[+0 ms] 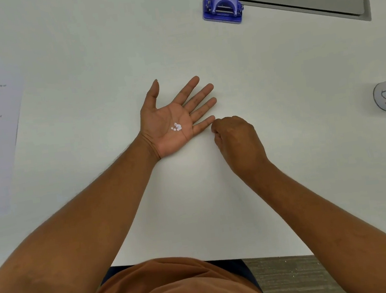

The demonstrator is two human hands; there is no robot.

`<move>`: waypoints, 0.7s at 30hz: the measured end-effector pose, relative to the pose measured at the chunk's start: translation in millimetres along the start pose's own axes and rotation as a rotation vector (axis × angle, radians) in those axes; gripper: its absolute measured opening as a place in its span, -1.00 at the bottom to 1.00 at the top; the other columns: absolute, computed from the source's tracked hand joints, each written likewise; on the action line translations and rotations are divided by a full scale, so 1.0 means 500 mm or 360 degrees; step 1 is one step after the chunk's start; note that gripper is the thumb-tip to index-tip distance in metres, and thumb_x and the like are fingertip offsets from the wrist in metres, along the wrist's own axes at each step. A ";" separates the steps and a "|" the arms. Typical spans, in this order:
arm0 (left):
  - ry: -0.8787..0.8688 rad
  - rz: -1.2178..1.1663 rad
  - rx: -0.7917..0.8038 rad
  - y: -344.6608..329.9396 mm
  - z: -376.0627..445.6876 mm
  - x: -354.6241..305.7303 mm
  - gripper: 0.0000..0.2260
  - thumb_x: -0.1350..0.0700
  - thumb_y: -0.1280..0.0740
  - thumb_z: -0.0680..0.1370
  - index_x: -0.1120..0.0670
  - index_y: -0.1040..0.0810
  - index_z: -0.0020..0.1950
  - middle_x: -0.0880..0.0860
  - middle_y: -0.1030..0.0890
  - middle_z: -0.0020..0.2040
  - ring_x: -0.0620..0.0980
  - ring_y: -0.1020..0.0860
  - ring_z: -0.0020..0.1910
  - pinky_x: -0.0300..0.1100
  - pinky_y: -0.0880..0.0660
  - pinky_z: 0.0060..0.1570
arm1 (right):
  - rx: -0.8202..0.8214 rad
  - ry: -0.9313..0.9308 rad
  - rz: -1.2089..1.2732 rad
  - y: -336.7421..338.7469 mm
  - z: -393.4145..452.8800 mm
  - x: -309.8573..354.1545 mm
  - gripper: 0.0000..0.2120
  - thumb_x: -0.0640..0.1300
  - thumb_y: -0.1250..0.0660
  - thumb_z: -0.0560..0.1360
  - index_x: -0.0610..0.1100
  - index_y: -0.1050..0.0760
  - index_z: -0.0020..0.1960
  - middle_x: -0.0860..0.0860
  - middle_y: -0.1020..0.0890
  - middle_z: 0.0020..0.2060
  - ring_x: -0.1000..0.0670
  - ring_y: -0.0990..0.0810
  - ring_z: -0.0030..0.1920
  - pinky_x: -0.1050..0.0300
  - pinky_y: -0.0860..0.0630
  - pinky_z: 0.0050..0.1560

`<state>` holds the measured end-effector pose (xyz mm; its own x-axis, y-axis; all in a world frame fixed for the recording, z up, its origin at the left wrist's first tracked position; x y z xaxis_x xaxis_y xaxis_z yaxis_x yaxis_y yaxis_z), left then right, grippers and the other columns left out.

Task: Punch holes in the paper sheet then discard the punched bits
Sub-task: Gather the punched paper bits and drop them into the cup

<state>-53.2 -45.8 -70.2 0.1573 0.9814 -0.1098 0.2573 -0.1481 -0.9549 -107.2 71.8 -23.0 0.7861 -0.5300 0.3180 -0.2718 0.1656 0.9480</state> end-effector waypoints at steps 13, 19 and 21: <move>-0.0014 -0.0045 -0.0026 -0.001 0.002 -0.003 -0.31 -0.34 -0.14 0.68 0.03 -0.27 0.70 0.20 -0.30 0.68 0.24 -0.24 0.68 0.22 -0.07 0.68 | -0.0248 -0.0542 0.1095 0.028 0.047 0.107 -0.89 -0.32 -0.53 0.46 -0.18 -0.70 -0.04 0.06 -0.74 -0.17 0.16 -0.70 -0.13 0.41 -0.58 -0.02; -0.0034 0.0005 -0.0050 -0.002 -0.001 -0.003 -0.33 -0.31 -0.08 0.71 0.08 -0.26 0.70 0.20 -0.30 0.68 0.24 -0.26 0.67 0.19 -0.10 0.69 | -0.0235 -0.0398 0.0934 0.030 0.062 0.117 -0.81 -0.32 -0.40 0.58 -0.15 -0.69 0.15 -0.01 -0.77 -0.06 0.17 -0.69 -0.09 0.52 -0.51 -0.02; -0.0036 0.0002 -0.0062 -0.003 -0.002 -0.004 -0.33 -0.31 -0.09 0.71 0.07 -0.28 0.69 0.19 -0.32 0.68 0.24 -0.28 0.67 0.18 -0.12 0.68 | -0.0213 -0.0417 0.0920 0.026 0.064 0.115 -0.78 -0.34 -0.41 0.56 -0.14 -0.69 0.14 0.02 -0.76 -0.06 0.21 -0.67 -0.09 0.53 -0.50 0.00</move>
<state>-53.1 -47.9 -68.5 0.1361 0.9837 -0.1177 0.2944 -0.1536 -0.9433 -83.3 16.8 7.4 0.3673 -0.5070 0.7798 -0.5258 0.5784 0.6237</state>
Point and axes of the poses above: each hand's wrist, its own z-axis towards the middle knuckle, its own y-axis out of the back of the hand, x = y × z, the point moved 6 cm from there along z, towards the middle knuckle
